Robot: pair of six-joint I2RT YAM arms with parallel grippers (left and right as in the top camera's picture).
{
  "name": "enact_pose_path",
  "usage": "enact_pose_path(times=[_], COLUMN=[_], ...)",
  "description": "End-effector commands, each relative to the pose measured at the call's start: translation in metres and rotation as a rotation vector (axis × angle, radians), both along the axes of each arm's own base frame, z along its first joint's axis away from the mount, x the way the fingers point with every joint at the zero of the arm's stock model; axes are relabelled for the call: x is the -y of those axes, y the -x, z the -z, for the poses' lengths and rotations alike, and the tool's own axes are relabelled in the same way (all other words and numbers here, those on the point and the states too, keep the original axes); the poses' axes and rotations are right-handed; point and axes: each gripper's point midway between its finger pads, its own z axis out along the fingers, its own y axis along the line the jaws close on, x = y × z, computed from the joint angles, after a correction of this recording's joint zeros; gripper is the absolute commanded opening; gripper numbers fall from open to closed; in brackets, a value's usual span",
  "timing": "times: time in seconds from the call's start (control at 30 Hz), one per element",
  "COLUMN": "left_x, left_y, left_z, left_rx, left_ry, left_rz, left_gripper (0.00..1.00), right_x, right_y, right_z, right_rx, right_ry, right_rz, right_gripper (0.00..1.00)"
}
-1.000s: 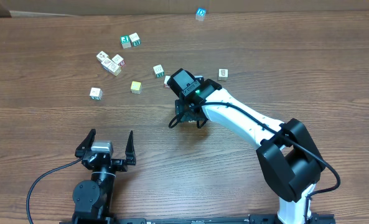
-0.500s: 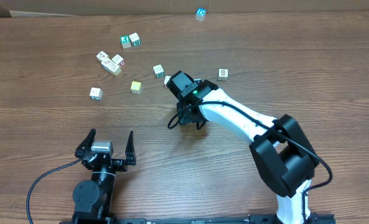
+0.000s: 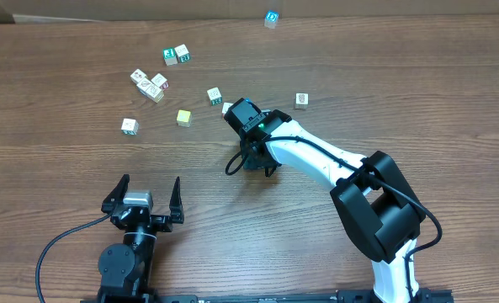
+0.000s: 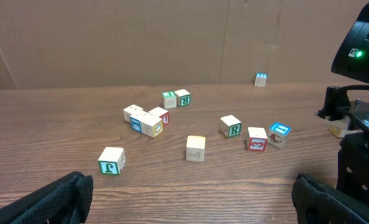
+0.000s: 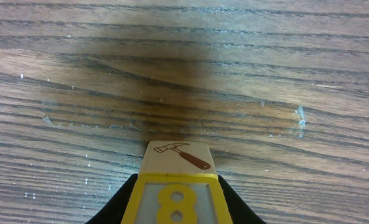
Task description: Form a tower
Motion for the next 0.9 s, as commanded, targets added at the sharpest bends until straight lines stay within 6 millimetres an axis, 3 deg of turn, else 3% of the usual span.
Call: enact_pose_path(times=[0.0,0.1,0.23,0.37,0.4,0.57,0.7,0.73,0.77,0.87], left_x=[0.0003,0.0003,0.0003,0.0003,0.0003,0.0003,0.0003,0.0003,0.0003,0.0003], left_y=[0.0003,0.0003,0.0003,0.0003,0.0003,0.0003,0.0003,0.0003,0.0003,0.0003], left_z=[-0.0013,-0.0011,-0.0013,-0.0013,-0.0013,-0.0011,-0.0011,-0.0013,-0.0013,-0.0013], left_rx=[0.011,0.010,0.011,0.011,0.011,0.010,0.010,0.011,0.011,0.011], left_ry=[-0.014,-0.014,-0.014,-0.014,-0.014,-0.014,-0.014,-0.014,-0.014,-0.014], left_rz=[0.006,0.006,0.006,0.006,0.006,0.006,0.006,0.006,0.006,0.006], left_gripper=[0.99,1.00,1.00,1.00,0.99,1.00,1.00,1.00,1.00,1.00], right_x=[0.0016,0.0016,0.0016,0.0014,0.0011,0.0004,0.0004,0.0004,0.0004,0.0002], right_y=[0.0014,0.0014,0.0014,0.0010,0.0002,-0.0012,-0.0012,-0.0012,-0.0012,-0.0014], right_z=[0.0022,0.0022,0.0022,0.0021,0.0020,0.0017,0.0017,0.0017,0.0017,0.0018], right_rx=[-0.007,-0.007,-0.007,-0.005,-0.002,0.005,0.005,0.005,0.005,0.005], right_ry=[0.005,0.005,0.005,0.004,0.003,0.000,0.001,0.001,0.001,0.000], right_rz=[0.001,0.001,0.001,0.001,0.001,0.001,0.001,0.001,0.001,0.001], right_gripper=[0.29,0.31,0.52,0.54,0.53,0.25,0.19,0.25,0.39,0.47])
